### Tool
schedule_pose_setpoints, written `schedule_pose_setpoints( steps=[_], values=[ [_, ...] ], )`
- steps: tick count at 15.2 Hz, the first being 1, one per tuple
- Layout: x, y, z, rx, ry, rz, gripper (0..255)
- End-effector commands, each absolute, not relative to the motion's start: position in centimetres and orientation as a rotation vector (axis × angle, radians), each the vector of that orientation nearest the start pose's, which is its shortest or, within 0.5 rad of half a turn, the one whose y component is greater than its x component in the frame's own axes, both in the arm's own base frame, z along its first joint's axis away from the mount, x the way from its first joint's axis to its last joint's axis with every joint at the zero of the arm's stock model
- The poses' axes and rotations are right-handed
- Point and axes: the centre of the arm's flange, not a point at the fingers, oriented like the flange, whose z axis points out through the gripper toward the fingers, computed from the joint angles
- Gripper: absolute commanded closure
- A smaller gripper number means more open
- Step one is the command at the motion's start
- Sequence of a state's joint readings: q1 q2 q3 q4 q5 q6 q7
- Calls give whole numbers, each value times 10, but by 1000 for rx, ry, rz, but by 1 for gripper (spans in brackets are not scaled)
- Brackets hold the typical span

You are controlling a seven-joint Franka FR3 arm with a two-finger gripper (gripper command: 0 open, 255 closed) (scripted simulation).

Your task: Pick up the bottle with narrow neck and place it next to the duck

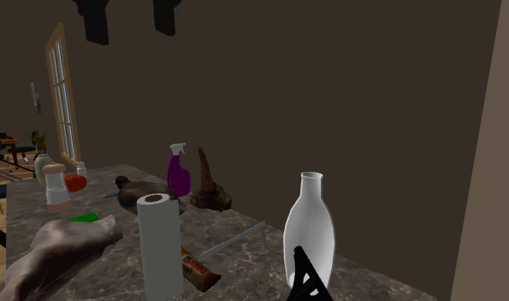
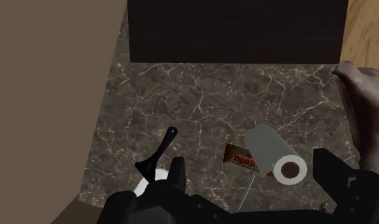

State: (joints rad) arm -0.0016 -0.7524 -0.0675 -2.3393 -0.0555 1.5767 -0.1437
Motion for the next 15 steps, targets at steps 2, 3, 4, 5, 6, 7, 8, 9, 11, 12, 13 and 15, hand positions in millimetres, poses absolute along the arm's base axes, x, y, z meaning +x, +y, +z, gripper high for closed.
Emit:
schedule_pose_setpoints(
  steps=[2,3,4,5,6,7,8,9,11,12,13,15],
  values=[
    [325,-40,581,-3146,-153,20,0],
    [335,-45,574,-3146,-159,21,0],
    [345,-51,567,-3146,-164,23,0],
    [354,-57,560,-3145,-170,24,0],
    [364,-63,553,-3145,-175,25,0],
    [374,-68,546,-3145,-181,26,0],
    [384,-74,539,-3144,-187,27,0],
    [393,-79,532,-3144,-192,28,0],
    [413,-90,518,-3143,-203,30,0],
    [423,-96,511,-3143,-209,32,0],
    [433,-101,504,-3143,-215,33,0],
    [453,-112,490,-3142,-226,35,0]
  ],
)
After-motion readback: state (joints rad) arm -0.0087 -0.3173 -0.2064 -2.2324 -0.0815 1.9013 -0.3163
